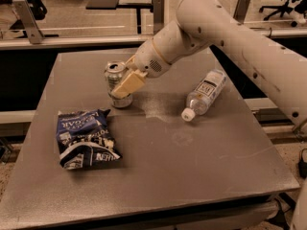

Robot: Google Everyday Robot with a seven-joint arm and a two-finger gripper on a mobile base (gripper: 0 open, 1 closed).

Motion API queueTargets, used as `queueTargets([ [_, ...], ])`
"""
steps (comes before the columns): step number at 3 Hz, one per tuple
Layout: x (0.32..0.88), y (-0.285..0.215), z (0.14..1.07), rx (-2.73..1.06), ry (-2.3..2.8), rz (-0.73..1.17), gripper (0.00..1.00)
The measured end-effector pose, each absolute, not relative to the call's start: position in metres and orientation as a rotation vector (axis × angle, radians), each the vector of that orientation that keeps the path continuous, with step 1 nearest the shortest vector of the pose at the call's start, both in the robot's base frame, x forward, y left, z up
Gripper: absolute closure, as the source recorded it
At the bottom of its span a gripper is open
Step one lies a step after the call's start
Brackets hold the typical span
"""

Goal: Move 7up can near blue chip bag

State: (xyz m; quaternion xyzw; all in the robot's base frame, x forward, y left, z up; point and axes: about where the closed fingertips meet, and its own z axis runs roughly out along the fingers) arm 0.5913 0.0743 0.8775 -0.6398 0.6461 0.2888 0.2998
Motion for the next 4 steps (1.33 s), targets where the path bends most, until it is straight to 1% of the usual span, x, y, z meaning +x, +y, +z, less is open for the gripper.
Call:
queueTargets([
  [2,0.574,0.074,0.882,-1.698,1.688,0.835,0.41],
  [3,0.566,0.075,0.883,-1.698,1.675,0.866,0.17],
  [4,0.559,0.076,0.879,-1.703,1.672,0.864,0.0],
])
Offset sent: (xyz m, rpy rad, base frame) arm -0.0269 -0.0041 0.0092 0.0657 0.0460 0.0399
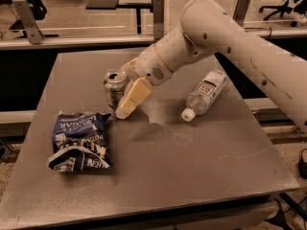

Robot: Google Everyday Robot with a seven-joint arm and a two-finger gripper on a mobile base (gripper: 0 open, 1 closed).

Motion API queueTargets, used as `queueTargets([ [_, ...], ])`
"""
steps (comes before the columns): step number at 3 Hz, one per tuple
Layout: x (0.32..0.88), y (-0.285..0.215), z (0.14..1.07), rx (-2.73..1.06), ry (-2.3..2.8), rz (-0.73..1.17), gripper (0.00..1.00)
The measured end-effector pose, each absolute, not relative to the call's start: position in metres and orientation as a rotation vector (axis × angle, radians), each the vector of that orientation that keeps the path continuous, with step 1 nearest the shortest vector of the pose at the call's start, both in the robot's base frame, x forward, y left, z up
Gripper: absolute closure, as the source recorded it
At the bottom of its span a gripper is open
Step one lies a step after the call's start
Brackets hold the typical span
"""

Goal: Move 7up can near blue chip bag

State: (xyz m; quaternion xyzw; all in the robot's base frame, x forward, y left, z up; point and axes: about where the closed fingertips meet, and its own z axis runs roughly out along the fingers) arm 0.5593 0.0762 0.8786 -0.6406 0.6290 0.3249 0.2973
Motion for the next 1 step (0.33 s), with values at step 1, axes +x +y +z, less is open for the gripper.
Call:
queueTargets([
  [1,0.5593,0.0762,0.8786,-1.703,1.672,0.864,0.0],
])
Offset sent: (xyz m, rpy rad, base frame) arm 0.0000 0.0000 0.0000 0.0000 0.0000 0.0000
